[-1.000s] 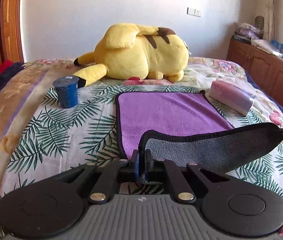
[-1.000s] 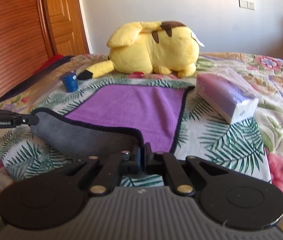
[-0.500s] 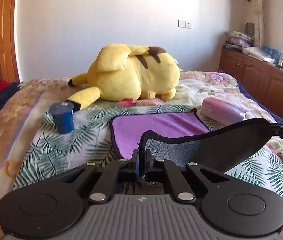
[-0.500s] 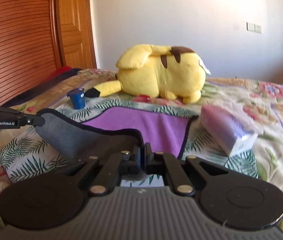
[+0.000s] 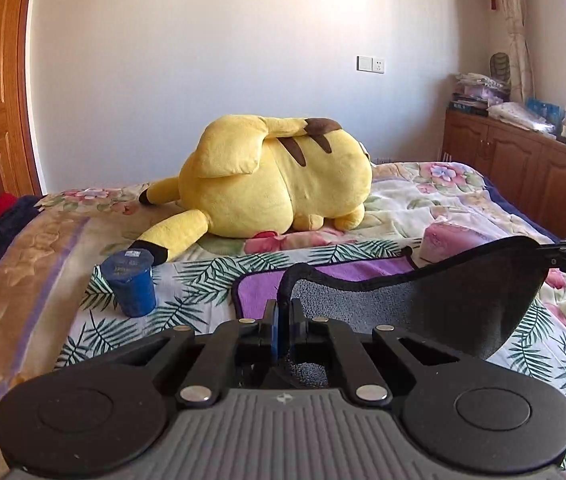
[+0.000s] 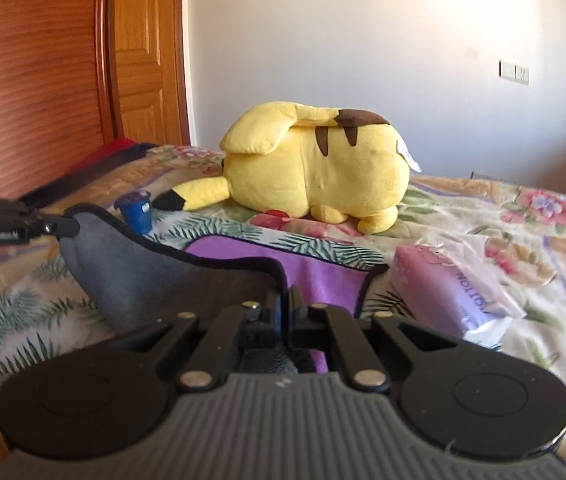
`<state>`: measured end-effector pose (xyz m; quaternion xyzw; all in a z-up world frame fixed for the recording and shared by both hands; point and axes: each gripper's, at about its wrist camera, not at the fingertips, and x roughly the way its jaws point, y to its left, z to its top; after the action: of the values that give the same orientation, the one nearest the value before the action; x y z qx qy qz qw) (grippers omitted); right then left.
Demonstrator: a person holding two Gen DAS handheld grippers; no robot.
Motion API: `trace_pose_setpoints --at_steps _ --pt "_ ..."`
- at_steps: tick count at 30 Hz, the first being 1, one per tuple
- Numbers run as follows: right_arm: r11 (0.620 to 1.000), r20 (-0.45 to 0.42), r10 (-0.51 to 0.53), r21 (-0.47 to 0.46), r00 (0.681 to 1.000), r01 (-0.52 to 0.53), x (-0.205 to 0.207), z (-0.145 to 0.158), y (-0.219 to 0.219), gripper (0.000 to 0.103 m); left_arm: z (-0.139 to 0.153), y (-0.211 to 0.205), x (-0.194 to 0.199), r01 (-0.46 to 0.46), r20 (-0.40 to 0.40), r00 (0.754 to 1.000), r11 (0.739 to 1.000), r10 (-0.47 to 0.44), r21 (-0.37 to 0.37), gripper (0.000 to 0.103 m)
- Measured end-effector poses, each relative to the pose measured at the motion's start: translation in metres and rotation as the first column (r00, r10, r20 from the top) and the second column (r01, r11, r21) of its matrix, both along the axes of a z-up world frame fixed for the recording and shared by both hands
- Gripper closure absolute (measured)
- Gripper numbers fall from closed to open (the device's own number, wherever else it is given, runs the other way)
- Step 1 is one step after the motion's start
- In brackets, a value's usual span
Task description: Fold towel
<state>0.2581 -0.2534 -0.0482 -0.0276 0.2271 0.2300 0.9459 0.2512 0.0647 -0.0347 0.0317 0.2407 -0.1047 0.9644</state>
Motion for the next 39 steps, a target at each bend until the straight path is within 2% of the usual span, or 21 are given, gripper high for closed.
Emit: trace_pose_setpoints --at_steps 9,17,24,32,39 --pt "0.998 0.067 0.032 -0.052 0.997 -0.028 0.014 0.024 0.012 0.099 0.021 -0.001 0.014 0.003 0.049 0.999 1.0 -0.004 0.021 0.103" --pt "0.995 0.098 0.024 -0.095 0.995 -0.015 0.037 0.031 0.013 0.099 0.023 -0.007 0.038 -0.007 0.074 0.997 0.999 0.005 0.036 0.103" --pt "0.993 0.1 0.0 -0.118 0.995 0.012 0.066 0.019 0.014 0.099 0.014 -0.006 0.069 -0.023 0.078 0.997 0.998 0.018 0.065 0.103" --pt "0.991 0.088 -0.035 -0.124 0.995 0.045 0.099 -0.003 0.011 0.099 -0.01 -0.001 0.102 -0.055 0.056 0.997 0.997 0.051 0.057 0.103" --pt "0.989 0.095 -0.049 -0.138 0.994 0.062 0.118 -0.02 0.01 0.099 -0.025 -0.006 0.119 -0.068 0.068 0.996 0.996 0.064 0.059 0.103"
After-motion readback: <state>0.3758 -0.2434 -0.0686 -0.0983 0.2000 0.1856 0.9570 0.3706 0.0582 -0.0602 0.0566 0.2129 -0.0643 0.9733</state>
